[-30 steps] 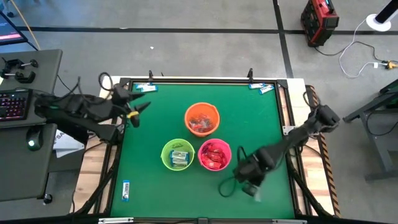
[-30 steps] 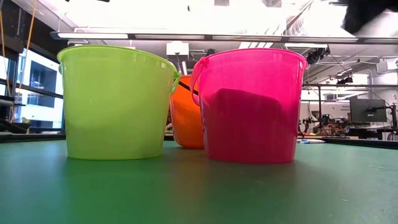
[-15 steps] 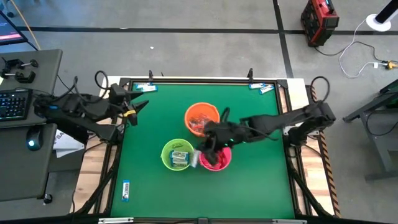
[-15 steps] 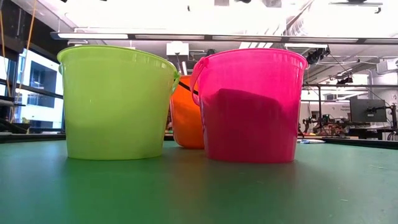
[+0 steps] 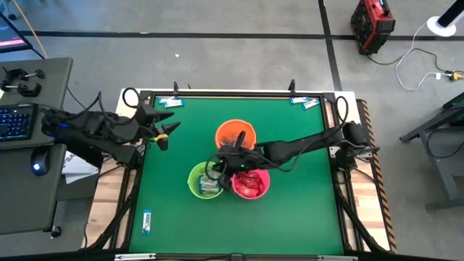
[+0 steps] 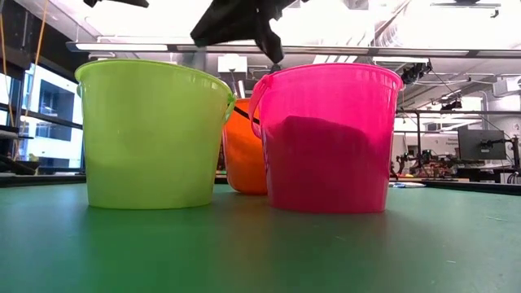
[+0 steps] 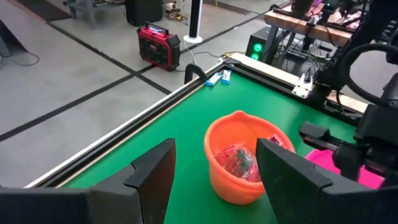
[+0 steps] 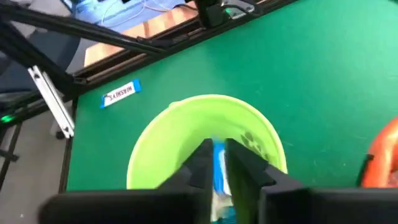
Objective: Sort candy by brand, put in halloween buckets
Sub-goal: Put the white chocolate bar into the green bucket
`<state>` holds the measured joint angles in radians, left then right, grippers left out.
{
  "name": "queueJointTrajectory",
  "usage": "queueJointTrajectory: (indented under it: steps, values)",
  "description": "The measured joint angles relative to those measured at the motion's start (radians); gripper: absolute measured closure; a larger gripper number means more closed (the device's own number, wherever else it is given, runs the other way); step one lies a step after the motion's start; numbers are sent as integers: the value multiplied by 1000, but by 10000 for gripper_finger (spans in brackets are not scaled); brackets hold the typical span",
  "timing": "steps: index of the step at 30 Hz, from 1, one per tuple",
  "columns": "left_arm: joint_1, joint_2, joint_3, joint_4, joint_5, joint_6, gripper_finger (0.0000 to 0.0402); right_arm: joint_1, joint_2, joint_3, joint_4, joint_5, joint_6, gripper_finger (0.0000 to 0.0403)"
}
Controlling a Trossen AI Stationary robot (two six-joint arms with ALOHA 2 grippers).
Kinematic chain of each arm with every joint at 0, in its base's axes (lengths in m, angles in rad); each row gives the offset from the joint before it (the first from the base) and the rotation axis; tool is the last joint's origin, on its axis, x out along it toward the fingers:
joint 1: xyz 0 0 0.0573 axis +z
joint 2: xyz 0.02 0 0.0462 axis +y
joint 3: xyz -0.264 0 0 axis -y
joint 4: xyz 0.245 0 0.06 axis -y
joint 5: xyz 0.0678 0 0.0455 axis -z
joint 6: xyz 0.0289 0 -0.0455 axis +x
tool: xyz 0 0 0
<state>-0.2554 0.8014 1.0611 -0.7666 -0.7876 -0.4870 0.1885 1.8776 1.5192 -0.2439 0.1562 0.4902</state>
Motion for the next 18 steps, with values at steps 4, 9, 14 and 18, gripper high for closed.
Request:
queueJointTrajectory:
  steps: [4, 9, 14, 18]
  values:
    - [0, 4, 0, 0, 1, 0, 188, -5, 7, 0, -3, -20, -12, 281]
    - [0, 5, 0, 7, 78, 0, 188, -9, -23, 0, -6, 1, -89, 173]
    - [-21, 101, 2, -34, 339, 81, 188, -26, -133, 0, -143, 14, -98, 137]
    - [-78, 265, 1, -165, 572, -79, 188, -27, -217, 0, -368, 105, -90, 136]
